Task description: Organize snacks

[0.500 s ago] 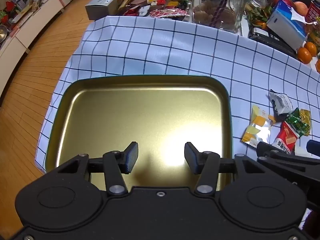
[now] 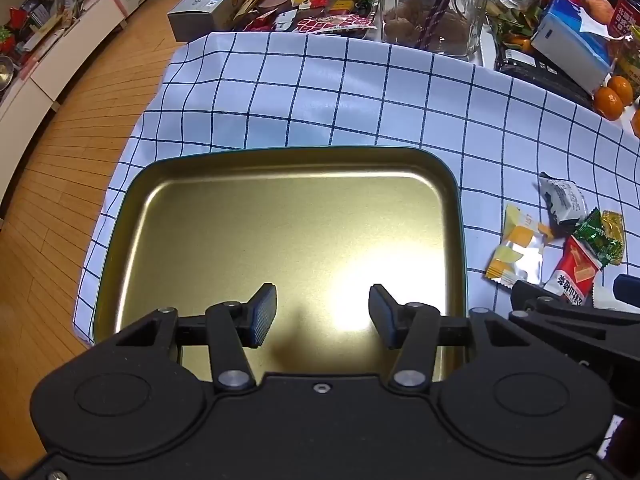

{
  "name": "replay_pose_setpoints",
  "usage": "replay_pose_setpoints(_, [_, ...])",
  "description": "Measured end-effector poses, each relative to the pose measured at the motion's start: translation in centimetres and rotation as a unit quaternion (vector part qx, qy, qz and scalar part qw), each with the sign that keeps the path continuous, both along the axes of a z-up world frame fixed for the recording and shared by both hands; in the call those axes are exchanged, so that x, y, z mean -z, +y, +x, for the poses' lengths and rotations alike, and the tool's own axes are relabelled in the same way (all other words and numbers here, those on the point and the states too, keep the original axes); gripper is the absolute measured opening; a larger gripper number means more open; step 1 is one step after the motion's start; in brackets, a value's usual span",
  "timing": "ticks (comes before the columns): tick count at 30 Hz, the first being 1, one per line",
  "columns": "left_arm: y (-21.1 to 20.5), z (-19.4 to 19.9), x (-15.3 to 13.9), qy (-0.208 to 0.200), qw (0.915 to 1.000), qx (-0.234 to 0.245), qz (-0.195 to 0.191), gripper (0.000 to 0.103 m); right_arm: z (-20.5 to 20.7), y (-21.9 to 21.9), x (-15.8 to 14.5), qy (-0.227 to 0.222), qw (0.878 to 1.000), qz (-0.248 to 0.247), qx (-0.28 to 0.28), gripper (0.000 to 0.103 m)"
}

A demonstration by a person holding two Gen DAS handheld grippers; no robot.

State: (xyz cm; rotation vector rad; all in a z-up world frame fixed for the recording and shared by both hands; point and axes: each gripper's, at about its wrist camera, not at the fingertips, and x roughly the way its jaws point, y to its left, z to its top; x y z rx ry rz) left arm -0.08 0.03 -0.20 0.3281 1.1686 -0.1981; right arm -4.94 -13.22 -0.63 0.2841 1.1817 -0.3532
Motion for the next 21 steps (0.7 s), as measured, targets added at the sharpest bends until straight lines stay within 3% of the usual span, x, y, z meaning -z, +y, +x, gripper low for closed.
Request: replay_pose_setpoints(21, [-0.13, -0.14, 0.01, -0.008, 0.9999, 0.006, 0.011, 0.058, 0.21, 0.1, 0.3, 0.006, 1.0, 0.0, 0.0, 0.097])
